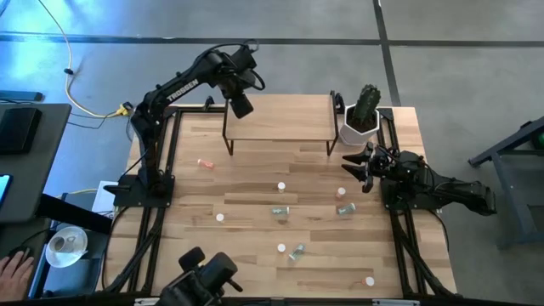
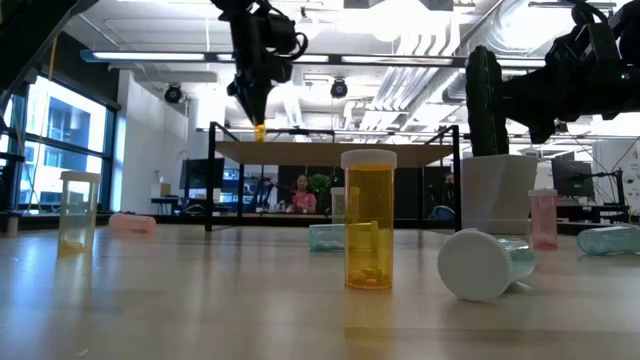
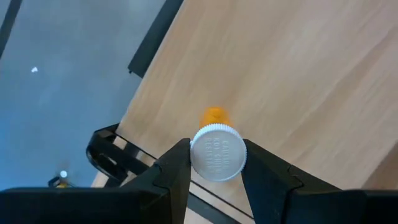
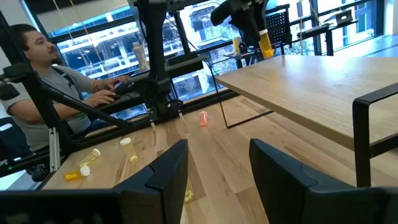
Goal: Pick and place medicine bottles onto shelf by color
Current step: Put the top left orange pill bottle on the shelf
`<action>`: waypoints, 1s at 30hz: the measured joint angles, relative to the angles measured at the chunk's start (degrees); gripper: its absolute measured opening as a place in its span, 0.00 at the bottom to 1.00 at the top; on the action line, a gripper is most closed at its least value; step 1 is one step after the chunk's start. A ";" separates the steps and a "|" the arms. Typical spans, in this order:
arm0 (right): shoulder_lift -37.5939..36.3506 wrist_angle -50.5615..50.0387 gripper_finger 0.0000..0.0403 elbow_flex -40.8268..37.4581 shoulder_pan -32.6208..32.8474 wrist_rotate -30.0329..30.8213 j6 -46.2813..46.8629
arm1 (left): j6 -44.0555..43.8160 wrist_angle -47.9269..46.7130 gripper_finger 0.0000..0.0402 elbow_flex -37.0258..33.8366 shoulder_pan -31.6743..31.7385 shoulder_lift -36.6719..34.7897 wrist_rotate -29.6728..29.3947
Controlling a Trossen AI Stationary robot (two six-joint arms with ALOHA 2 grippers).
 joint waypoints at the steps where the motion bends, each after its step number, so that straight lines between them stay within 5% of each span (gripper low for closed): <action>1: 0.00 0.00 0.40 0.00 0.00 0.00 -0.01 | -0.28 0.00 0.30 0.00 -0.11 -0.02 0.09; 30: 0.00 0.00 0.40 0.00 0.00 0.00 2.81 | -3.25 -1.71 0.28 -0.07 -1.35 1.76 0.58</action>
